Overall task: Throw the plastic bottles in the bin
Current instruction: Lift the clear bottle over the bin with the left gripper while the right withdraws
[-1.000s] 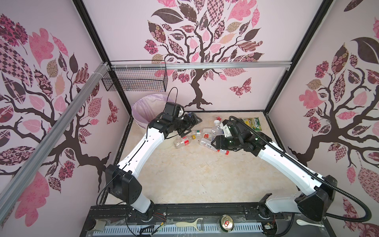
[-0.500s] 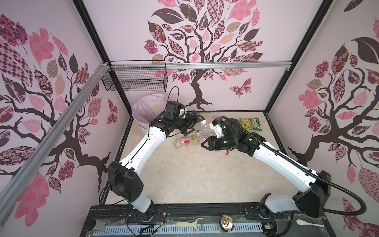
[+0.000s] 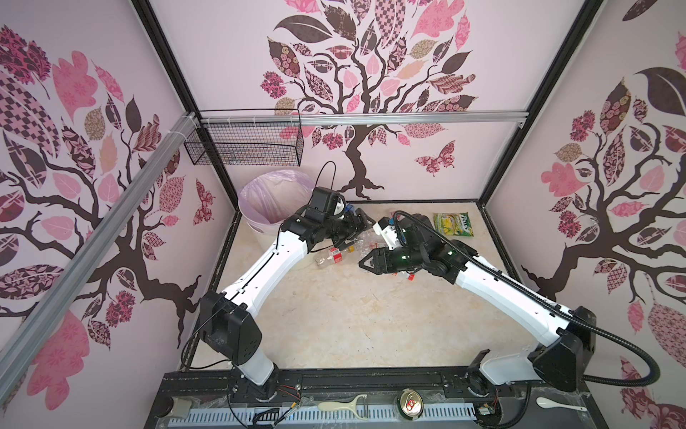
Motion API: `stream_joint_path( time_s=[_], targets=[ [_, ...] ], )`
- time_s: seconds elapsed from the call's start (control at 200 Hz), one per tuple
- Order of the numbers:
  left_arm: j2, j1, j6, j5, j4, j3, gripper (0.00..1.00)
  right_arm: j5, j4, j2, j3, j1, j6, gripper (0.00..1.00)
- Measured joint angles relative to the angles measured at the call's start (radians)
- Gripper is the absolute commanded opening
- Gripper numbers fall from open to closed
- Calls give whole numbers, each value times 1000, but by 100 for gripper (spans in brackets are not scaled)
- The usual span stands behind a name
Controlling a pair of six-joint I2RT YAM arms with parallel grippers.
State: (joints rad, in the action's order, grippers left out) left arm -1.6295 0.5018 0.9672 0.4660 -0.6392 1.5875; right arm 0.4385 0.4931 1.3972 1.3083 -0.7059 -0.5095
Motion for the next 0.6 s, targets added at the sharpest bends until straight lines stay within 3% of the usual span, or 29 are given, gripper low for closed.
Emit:
stream_joint_path(
  time_s=[0.125,0.28,0.41,0.595],
  targets=[
    [-4,0,-3,-13,1,0,62,5,-4,0,0,-1,-6,58],
    [-5,3,-9,-17,3,0,50,4,-3,-2,0,-4,-10,61],
    [-10,5,-18,-21,2,0,43,3,-4,-3,0,-5,-19,65],
    [-10,5,-30,-27,-10,0,42,-15,-6,-3,0,-5,-27,76]
  ],
)
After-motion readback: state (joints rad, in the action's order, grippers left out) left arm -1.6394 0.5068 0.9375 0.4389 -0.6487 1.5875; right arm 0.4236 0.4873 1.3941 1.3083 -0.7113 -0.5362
